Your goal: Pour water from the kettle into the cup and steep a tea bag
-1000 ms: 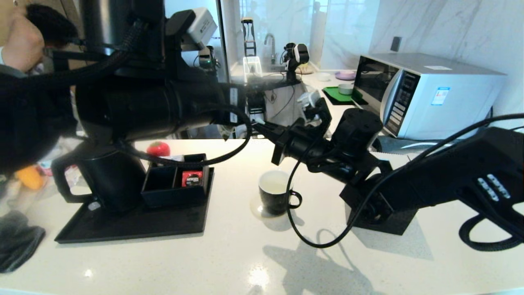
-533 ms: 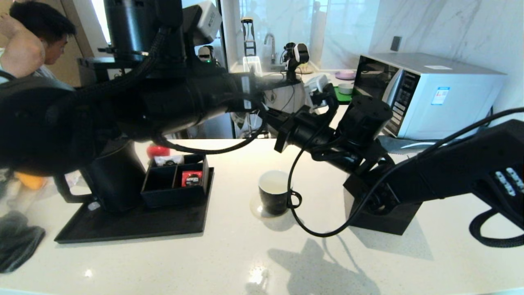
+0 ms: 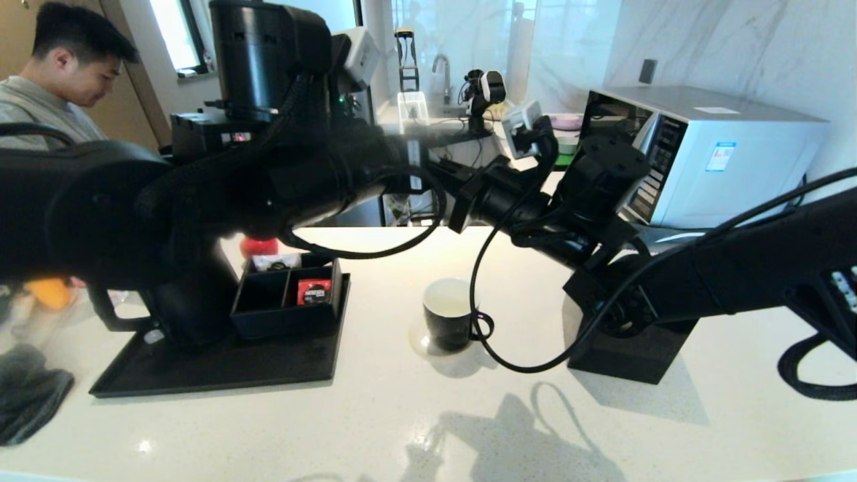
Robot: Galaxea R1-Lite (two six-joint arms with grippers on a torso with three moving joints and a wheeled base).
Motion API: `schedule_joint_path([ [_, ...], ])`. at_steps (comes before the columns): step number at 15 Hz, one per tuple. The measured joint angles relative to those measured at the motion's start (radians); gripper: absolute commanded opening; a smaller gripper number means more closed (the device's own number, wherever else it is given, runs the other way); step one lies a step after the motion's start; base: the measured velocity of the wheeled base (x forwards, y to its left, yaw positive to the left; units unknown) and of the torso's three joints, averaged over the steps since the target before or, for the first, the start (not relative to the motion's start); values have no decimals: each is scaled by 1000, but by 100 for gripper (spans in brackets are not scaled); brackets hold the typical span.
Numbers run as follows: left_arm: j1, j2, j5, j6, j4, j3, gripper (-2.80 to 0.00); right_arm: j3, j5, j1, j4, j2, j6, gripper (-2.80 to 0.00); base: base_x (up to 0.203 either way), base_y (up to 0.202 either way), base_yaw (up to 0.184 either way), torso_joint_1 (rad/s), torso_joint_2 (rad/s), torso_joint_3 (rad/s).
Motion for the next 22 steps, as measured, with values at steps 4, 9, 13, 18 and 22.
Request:
schedule_joint_path([
  [4, 0, 3, -1, 0, -1, 1, -280, -1, 0, -3, 1, -3, 0, -280, 0, 0, 0, 0, 0, 0],
  [9, -2, 2, -3, 0, 4, 1, 0, 0, 0, -5, -4, -4, 0, -280, 0, 0, 0, 0, 0, 0],
  [13, -1, 1, -1, 0, 4, 2, 0, 1, -1, -5, -6, -4, 0, -280, 0, 0, 0, 0, 0, 0],
  [18, 4, -6, 0, 1, 5, 25, 0, 4, 0, -31, -3, -4, 0, -280, 0, 0, 0, 0, 0, 0],
  [22, 4, -57, 1, 4, 3, 115, 0, 4, 0, -69, -2, -4, 0, -280, 0, 0, 0, 0, 0, 0],
])
